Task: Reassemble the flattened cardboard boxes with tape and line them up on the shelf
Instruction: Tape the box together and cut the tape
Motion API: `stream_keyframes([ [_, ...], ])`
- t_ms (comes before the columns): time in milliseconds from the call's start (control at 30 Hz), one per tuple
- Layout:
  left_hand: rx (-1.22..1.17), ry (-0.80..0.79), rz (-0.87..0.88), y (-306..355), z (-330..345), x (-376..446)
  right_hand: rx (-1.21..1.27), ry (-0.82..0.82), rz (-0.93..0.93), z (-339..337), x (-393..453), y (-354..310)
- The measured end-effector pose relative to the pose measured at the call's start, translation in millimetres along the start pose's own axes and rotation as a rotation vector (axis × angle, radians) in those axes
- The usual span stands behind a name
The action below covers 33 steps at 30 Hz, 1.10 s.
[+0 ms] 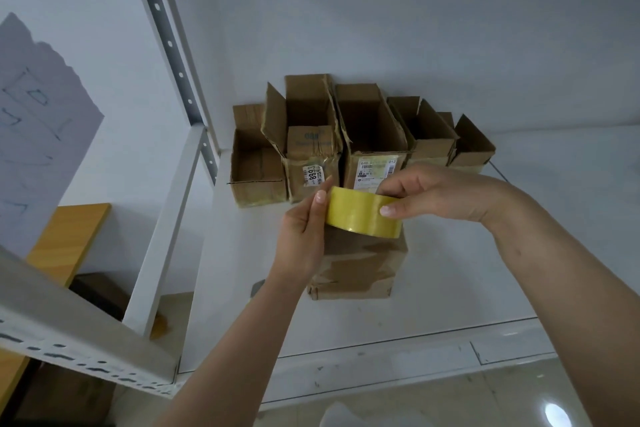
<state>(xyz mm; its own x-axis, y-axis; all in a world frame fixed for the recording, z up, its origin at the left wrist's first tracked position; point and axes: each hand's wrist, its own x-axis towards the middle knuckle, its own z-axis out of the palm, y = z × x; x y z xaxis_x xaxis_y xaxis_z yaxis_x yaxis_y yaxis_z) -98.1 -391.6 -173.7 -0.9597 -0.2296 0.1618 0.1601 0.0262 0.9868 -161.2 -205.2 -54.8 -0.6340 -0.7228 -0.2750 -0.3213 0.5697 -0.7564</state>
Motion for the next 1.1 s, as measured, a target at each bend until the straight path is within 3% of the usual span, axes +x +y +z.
stream_keyframes([
  [167, 0.049, 0.030, 0.022, -2.4, 0.3, 1.2, 0.024, 0.147, -0.043, -3.6, 9.4, -11.2],
  [300, 0.044, 0.097, 0.009, -5.8, -0.2, -1.1, -0.048, 0.275, 0.040, -14.8, 14.4, 1.6],
  [533, -0.166, 0.109, -0.057, -6.4, 0.6, -0.7, 0.065, 0.252, 0.147, -20.4, 9.1, 14.6],
  [700, -0.201, 0.180, -0.025, -9.2, -7.7, -4.8, -0.086, 0.236, 0.107, -12.3, 15.1, 7.1],
  [867, -0.268, 0.250, -0.242, -20.1, -19.4, -8.6, -0.150, 0.329, 0.017, 6.3, 27.1, 0.0],
  [1100, -0.172, 0.209, -0.357, -32.1, -14.6, -12.8, -0.201, 0.397, -0.054, 14.7, 34.0, 6.4],
])
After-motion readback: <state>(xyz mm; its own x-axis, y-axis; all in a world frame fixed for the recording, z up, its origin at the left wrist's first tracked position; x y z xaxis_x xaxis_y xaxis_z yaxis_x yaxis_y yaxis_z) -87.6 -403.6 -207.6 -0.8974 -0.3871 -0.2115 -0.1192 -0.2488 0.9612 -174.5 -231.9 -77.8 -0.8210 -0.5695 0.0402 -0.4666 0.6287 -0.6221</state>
